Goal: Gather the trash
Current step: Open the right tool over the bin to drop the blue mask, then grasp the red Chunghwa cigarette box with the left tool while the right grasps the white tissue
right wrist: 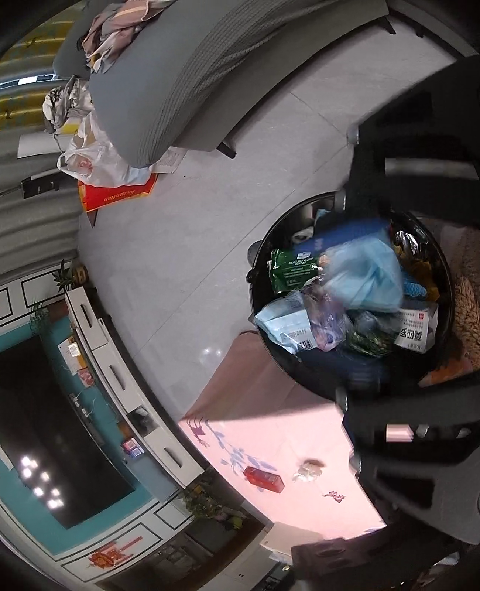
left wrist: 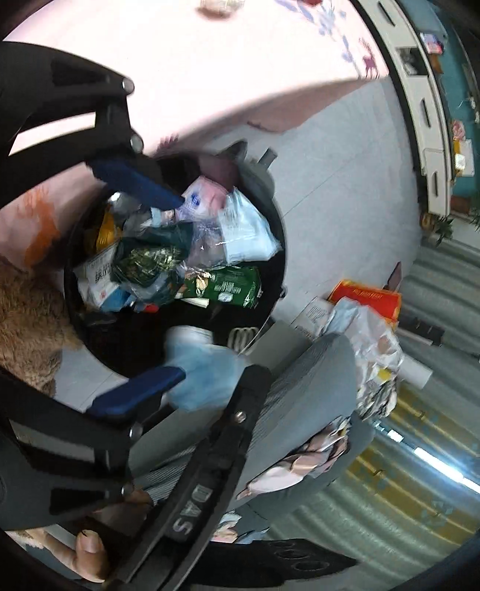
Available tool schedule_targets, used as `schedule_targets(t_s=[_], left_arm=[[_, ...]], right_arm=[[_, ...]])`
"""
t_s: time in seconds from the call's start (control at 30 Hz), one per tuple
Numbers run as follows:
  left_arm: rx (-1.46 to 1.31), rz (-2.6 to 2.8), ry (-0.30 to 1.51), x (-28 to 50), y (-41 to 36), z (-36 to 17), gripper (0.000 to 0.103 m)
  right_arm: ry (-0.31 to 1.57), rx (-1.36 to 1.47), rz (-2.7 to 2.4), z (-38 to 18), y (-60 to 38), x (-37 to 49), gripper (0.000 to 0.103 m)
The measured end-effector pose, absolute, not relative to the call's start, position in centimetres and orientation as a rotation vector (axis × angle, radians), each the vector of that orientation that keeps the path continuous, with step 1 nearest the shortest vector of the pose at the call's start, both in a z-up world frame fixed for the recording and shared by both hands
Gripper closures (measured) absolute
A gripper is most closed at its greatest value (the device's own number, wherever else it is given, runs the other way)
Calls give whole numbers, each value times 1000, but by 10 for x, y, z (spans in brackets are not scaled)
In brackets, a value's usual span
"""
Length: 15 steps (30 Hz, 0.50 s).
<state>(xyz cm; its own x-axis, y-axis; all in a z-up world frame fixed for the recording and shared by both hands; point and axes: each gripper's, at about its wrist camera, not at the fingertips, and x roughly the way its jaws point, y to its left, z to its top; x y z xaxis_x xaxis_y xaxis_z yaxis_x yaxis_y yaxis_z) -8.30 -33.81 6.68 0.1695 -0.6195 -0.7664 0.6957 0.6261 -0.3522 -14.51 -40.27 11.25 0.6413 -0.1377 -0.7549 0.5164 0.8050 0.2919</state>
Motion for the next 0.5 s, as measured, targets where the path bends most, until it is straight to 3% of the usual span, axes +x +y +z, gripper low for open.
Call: schedule_targets(t_s=[0.1, 0.3, 0.5], left_arm=[[56, -876, 1007, -69, -314, 80, 7], [-33, -690, 935, -12, -230, 110, 4], [-110, -400, 918, 77, -123, 122, 5]], right_arm=[[790, 501, -387, 121, -396, -138, 29], [803, 388, -227, 141, -341, -82, 24], [920, 378, 28, 117, -260, 15, 24]])
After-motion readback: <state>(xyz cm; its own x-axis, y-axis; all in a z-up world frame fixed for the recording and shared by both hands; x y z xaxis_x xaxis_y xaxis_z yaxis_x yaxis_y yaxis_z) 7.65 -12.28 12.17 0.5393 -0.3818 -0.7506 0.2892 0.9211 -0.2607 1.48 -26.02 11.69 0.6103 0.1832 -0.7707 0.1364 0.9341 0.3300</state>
